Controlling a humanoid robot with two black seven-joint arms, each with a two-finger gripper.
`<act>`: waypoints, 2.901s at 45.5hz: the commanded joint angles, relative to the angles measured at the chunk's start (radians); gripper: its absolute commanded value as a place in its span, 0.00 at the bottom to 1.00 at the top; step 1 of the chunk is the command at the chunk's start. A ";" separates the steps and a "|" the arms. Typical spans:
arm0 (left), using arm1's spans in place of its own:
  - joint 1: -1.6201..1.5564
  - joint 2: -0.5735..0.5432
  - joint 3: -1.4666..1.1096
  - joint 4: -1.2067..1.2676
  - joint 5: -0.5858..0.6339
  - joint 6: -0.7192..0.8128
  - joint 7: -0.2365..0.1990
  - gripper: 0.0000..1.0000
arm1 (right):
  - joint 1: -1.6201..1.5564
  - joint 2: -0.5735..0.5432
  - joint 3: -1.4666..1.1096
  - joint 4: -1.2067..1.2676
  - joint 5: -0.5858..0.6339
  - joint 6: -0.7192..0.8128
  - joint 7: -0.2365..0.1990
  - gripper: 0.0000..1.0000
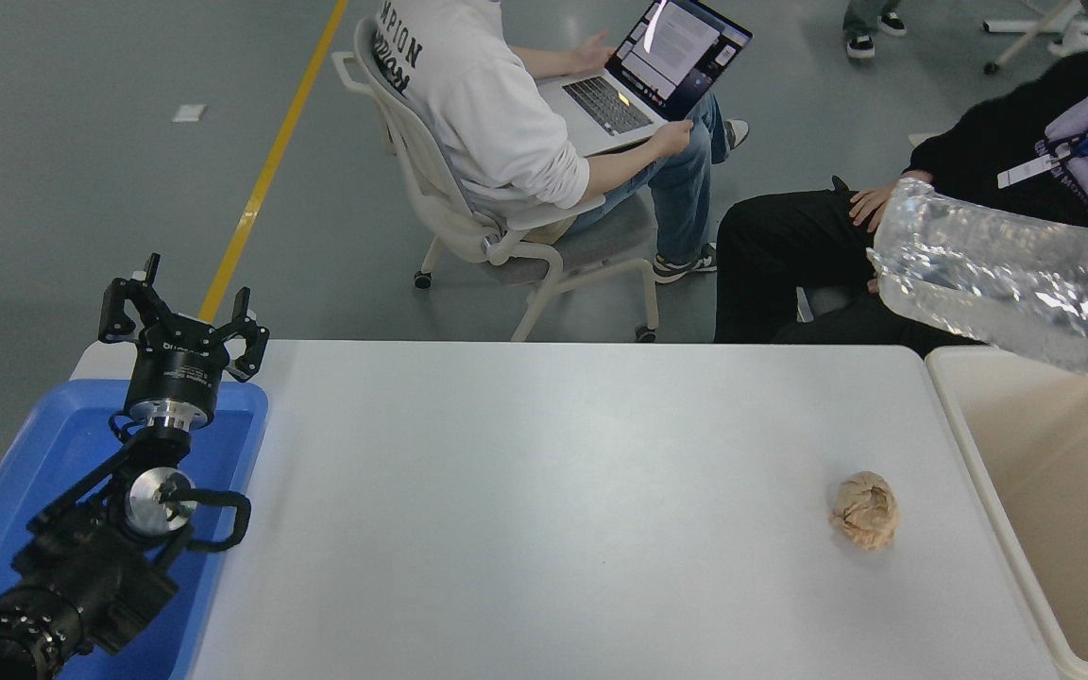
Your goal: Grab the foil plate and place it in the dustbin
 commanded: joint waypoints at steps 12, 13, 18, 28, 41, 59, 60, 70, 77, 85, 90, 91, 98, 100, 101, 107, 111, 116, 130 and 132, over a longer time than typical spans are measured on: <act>0.000 0.000 0.000 0.001 -0.001 0.000 0.000 0.99 | -0.791 -0.128 0.476 -0.285 0.130 -0.401 0.000 0.00; 0.000 0.000 0.000 0.000 -0.001 0.000 0.000 0.99 | -0.839 -0.127 0.517 -0.312 0.130 -0.404 0.000 0.00; 0.000 0.000 0.000 0.001 0.000 0.000 0.000 0.99 | -1.026 -0.095 0.671 -0.417 0.130 -0.411 0.000 0.00; 0.001 0.000 0.000 0.000 0.000 0.000 0.000 0.99 | -1.287 0.037 0.873 -0.673 0.127 -0.418 0.000 0.00; 0.000 0.000 0.000 0.000 -0.001 0.000 0.000 0.99 | -1.520 0.186 1.048 -0.958 0.127 -0.420 0.000 0.00; 0.000 0.000 0.000 0.000 -0.001 0.000 0.000 0.99 | -1.666 0.350 1.081 -1.152 0.132 -0.546 -0.002 0.00; 0.000 0.000 0.000 0.000 -0.001 0.000 0.000 0.99 | -1.666 0.350 1.081 -1.152 0.132 -0.546 -0.002 0.00; 0.000 0.000 -0.002 0.000 -0.001 0.000 0.000 0.99 | -1.666 0.350 1.087 -1.146 0.137 -0.547 -0.002 0.00; 0.000 0.000 0.000 0.000 -0.001 0.000 0.000 0.99 | -1.658 0.349 1.096 -1.153 0.137 -0.594 0.000 0.33; 0.000 0.000 0.000 0.000 -0.001 0.000 0.000 0.99 | -1.664 0.353 1.108 -1.133 0.138 -0.768 0.000 0.88; 0.000 0.000 0.000 0.000 -0.001 0.000 0.002 0.99 | -1.664 0.353 1.108 -1.124 0.138 -0.770 0.000 0.89; 0.000 0.000 0.000 0.001 -0.001 0.000 0.000 0.99 | -1.663 0.353 1.108 -1.121 0.138 -0.768 0.000 0.89; 0.000 0.000 -0.002 0.000 -0.001 0.000 0.000 0.99 | -1.635 0.320 1.107 -1.002 0.130 -0.770 0.000 0.89; 0.000 0.000 0.000 0.000 -0.001 0.000 0.000 0.99 | -1.597 0.277 1.101 -0.942 0.124 -0.770 0.000 0.89; 0.000 0.000 -0.002 0.000 -0.001 0.000 0.000 0.99 | -1.571 0.249 1.097 -0.905 0.124 -0.768 0.000 0.89; 0.000 0.000 -0.002 0.000 0.000 0.000 0.000 0.99 | -1.398 0.090 1.045 -0.618 0.092 -0.768 0.002 0.90; 0.000 0.000 0.000 0.001 0.000 0.000 0.000 0.99 | -1.252 0.041 0.915 -0.502 0.032 -0.768 0.000 1.00; 0.000 0.000 0.000 0.000 0.000 0.000 0.000 0.99 | -1.063 0.028 0.688 -0.377 0.014 -0.760 0.000 1.00; 0.000 0.000 0.000 0.000 0.000 0.000 0.000 0.99 | -0.568 0.057 0.285 -0.030 0.012 -0.670 0.000 1.00; 0.000 0.000 0.000 0.001 0.000 0.000 0.000 0.99 | -0.506 0.071 0.249 -0.014 0.012 -0.603 0.000 1.00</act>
